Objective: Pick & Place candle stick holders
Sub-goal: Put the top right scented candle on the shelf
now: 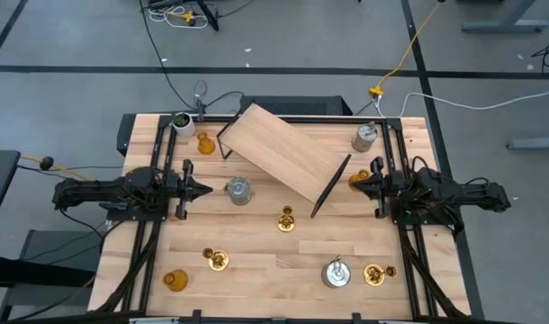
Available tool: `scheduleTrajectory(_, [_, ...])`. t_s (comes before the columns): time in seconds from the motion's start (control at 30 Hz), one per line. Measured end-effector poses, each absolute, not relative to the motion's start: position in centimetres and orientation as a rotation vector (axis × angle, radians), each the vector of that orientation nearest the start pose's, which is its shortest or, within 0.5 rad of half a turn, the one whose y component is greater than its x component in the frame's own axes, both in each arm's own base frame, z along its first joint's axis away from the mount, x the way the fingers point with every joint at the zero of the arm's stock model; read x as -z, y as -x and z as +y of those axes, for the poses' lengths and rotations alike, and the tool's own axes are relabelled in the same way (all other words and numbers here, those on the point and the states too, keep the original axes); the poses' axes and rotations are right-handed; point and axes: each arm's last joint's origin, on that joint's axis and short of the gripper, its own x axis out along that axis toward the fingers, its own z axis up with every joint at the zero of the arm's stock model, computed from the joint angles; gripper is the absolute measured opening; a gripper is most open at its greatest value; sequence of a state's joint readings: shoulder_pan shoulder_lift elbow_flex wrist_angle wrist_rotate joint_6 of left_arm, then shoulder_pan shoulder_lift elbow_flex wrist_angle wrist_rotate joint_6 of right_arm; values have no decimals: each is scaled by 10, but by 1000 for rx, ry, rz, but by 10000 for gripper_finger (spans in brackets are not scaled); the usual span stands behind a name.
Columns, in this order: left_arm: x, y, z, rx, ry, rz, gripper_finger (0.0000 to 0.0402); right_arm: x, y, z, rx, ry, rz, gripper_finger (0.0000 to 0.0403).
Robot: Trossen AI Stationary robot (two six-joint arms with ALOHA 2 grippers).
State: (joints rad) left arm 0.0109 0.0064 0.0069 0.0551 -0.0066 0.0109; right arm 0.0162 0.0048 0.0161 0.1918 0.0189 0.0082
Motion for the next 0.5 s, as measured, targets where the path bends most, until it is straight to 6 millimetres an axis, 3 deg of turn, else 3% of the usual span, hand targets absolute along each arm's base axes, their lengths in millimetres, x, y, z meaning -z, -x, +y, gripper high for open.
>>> scheduleTrajectory(0.23, [-171,-98,1,-18,-11,-55,12,-192,-94,1,-3,-49,-245,13])
scheduleTrajectory(0.5, [-171,-98,1,-18,-11,-55,12,-215,-87,0,29,-89,-306,13])
